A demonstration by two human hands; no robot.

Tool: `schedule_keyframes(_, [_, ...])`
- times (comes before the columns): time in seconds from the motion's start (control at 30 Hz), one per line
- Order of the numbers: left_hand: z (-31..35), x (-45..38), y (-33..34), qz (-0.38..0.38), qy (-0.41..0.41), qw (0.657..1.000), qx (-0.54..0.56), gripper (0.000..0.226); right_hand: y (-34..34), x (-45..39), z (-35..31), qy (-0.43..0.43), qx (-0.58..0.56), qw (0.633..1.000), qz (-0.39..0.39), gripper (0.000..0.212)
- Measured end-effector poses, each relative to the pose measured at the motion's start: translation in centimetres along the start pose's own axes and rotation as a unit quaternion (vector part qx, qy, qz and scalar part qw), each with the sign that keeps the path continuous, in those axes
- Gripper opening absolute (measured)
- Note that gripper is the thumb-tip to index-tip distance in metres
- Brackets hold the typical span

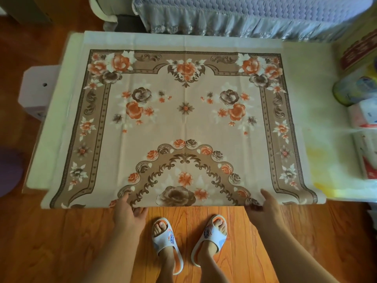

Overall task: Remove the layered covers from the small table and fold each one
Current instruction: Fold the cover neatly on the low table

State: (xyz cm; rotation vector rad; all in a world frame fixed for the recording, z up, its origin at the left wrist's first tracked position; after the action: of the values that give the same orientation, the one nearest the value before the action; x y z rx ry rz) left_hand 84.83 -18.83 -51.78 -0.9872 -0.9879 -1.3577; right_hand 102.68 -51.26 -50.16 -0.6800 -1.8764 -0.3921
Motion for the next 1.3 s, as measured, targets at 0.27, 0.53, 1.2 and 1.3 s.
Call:
schedule_keyframes(0.27, [1.6,-0.4,1.7,0.055,0.026,0.998,-0.025,0.036,3.9,0.3,-1.5,0.016,0.033,0.999,0.030,0.023])
schedule_keyframes(0.53, [1.1,-0.3,1.4,0.033,0.022,0.998,-0.042,0.029,2.1,-0.6,-0.1,0.027,0.053,0.998,-0.003,0.027])
schedule_keyframes(1.2, [-1.7,0.0,-2.9,-0.006,0.037,0.999,-0.004,0.013,-1.2,0.3,2.5,0.057,0.034,0.998,-0.003,0.021])
schedule_keyframes(1.3, [-1.3,-0.2,-0.9,-0.029,0.009,0.999,-0.010,0.030,1.1,-0.1,1.6,0.002,0.044,0.998,-0.037,0.020])
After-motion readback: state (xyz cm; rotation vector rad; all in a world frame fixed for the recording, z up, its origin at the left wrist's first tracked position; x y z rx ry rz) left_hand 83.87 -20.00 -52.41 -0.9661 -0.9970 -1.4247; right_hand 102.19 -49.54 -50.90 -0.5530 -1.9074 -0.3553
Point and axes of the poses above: each hand's wrist, its own x-axis away from the middle knuckle, its own y-axis out of the palm, z = x × y, the point moved 5 cm from there along -x, towards the middle knuckle, and after that the axes turned 6 degrees about -y, right-handed, at the moved point
